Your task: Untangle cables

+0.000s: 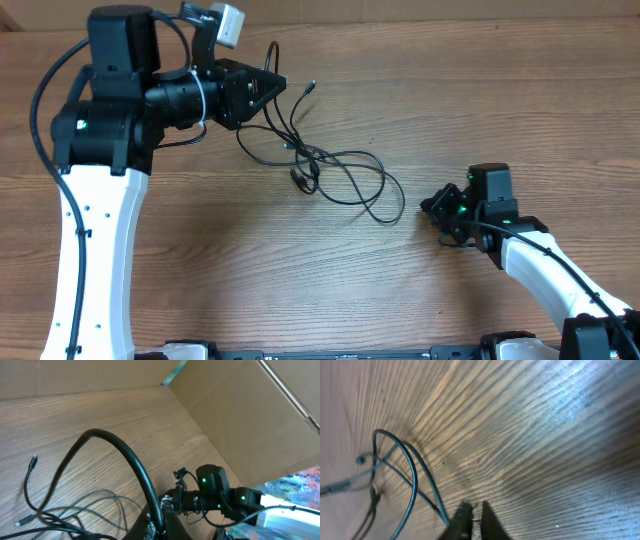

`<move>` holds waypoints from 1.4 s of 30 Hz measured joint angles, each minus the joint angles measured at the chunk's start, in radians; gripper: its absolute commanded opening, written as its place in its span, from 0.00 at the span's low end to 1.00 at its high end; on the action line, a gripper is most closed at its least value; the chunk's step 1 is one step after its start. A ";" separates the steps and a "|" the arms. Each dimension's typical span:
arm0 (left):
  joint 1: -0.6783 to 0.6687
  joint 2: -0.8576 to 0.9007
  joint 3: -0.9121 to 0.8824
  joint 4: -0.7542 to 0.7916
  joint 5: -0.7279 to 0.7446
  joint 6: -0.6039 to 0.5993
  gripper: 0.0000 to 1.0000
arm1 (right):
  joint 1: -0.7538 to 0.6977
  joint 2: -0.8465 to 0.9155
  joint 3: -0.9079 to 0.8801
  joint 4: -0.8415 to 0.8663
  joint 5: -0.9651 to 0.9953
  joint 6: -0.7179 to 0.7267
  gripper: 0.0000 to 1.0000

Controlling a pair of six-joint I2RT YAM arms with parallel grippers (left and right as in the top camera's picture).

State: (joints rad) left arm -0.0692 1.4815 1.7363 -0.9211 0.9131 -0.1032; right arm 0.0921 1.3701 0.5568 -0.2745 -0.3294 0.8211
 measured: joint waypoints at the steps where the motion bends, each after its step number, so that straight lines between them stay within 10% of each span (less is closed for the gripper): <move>1: -0.001 -0.002 0.000 0.001 0.001 0.000 0.04 | -0.005 0.000 0.000 0.003 -0.022 -0.014 0.36; 5: -0.019 -0.002 0.000 0.032 0.012 -0.012 0.04 | 0.007 0.000 0.000 0.049 -0.174 -0.084 0.76; 10: -0.076 -0.002 0.000 0.160 0.039 -0.067 0.04 | 0.105 0.000 -0.003 0.191 -0.339 -0.138 0.89; 21: -0.113 -0.002 0.000 0.213 0.313 -0.012 0.04 | 0.200 0.000 -0.003 0.721 -0.336 -0.046 0.92; 32: -0.153 -0.002 0.000 0.547 0.385 -0.155 0.04 | 0.439 0.043 0.036 0.522 -0.034 0.009 0.84; 42: -0.072 0.002 -0.002 0.800 0.409 -0.428 0.04 | 0.351 0.058 0.062 0.218 0.207 0.077 0.83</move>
State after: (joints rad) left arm -0.1417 1.4830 1.7348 -0.1211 1.3216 -0.5308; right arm 0.4427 1.4284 0.6186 -0.0566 -0.1223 0.8978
